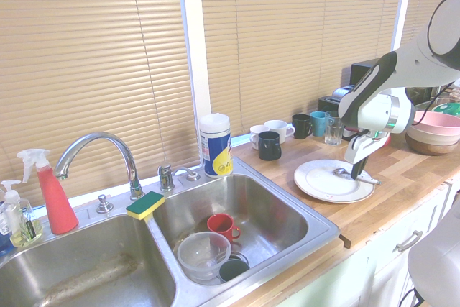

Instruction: Put the spoon into the sink

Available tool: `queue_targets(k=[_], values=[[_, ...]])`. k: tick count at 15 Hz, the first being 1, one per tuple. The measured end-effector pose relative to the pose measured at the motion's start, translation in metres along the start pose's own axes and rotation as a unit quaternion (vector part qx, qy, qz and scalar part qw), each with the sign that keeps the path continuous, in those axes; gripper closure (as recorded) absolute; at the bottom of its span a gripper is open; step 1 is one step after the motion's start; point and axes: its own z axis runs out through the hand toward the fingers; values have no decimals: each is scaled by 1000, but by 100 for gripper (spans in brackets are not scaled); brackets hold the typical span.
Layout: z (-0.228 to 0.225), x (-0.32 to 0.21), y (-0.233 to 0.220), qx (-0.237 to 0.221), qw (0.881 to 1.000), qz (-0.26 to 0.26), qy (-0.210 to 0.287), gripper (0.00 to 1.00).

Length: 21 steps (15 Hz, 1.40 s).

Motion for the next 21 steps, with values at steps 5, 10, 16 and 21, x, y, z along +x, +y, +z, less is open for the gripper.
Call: queue_targets(k=[5, 10, 16, 21], values=[[-44, -12, -18, 19, 999, -22, 22, 100], [-94, -65, -135, 21, 996, -71, 44, 100], [-72, -199, -312, -32, 988, -140, 62, 100], [24, -248, -389, -87, 980, -171, 50, 100]])
